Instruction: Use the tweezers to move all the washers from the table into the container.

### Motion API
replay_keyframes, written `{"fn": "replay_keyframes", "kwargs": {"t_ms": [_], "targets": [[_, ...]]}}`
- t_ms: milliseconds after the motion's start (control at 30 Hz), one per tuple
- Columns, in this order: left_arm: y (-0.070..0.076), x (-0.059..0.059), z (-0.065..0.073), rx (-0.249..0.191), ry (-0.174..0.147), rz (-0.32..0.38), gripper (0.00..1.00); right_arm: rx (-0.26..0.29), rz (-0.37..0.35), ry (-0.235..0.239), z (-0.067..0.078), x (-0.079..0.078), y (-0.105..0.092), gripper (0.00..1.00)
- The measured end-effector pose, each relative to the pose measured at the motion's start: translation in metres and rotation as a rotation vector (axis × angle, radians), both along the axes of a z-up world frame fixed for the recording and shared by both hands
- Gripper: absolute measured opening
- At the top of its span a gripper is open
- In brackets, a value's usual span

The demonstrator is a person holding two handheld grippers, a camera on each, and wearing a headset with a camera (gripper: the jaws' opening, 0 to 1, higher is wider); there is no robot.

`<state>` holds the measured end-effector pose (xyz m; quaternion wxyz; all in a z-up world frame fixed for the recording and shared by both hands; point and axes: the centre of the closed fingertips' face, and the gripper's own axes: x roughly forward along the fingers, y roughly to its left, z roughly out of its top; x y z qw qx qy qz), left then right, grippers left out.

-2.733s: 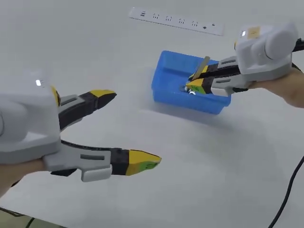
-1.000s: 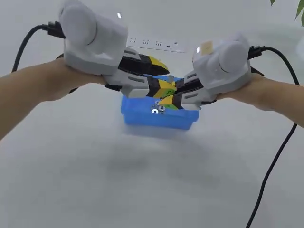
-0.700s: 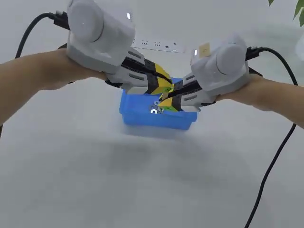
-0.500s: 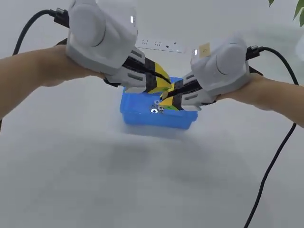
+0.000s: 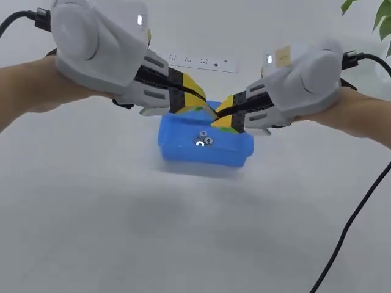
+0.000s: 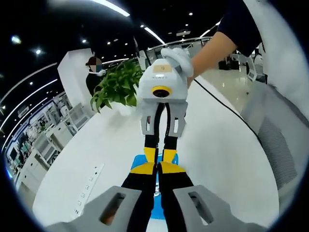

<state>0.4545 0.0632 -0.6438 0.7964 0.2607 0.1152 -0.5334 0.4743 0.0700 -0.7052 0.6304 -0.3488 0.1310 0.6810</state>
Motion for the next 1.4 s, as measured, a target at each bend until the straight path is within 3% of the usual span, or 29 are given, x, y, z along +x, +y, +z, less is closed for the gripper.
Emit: {"fn": "replay_keyframes", "kwargs": {"t_ms": [133,267,367,500,567,667,967,1133,1400], "targets": [[-0.003,-0.010,0.005,-0.021,0.008,-0.018,0.05,-0.025,0.027,-0.033,0.007,-0.016,-0.005,0.07],[-0.004,-0.022,0.011,-0.043,0.010,-0.038,0.05,-0.028,0.039,-0.038,0.015,-0.026,-0.011,0.07],[-0.005,-0.031,0.017,-0.091,0.030,-0.045,0.05,-0.028,0.046,-0.037,0.021,-0.035,-0.014,0.07],[-0.004,-0.040,0.019,-0.124,0.045,-0.053,0.05,-0.031,0.062,-0.029,0.027,-0.048,-0.017,0.07],[-0.004,-0.043,0.017,-0.121,0.058,-0.060,0.05,-0.040,0.066,-0.019,0.027,-0.053,-0.019,0.07],[-0.001,-0.051,0.008,-0.079,0.075,-0.075,0.05,-0.055,0.078,-0.017,0.027,-0.061,-0.022,0.07],[-0.001,-0.061,-0.013,-0.027,0.083,-0.075,0.06,-0.097,0.092,-0.021,0.021,-0.072,-0.027,0.07],[-0.005,-0.063,-0.024,-0.033,0.120,-0.068,0.07,-0.102,0.097,-0.015,0.015,-0.075,-0.026,0.07],[-0.008,-0.058,-0.045,0.022,0.136,-0.079,0.07,-0.139,0.089,0.007,0.001,-0.073,-0.025,0.07]]}}
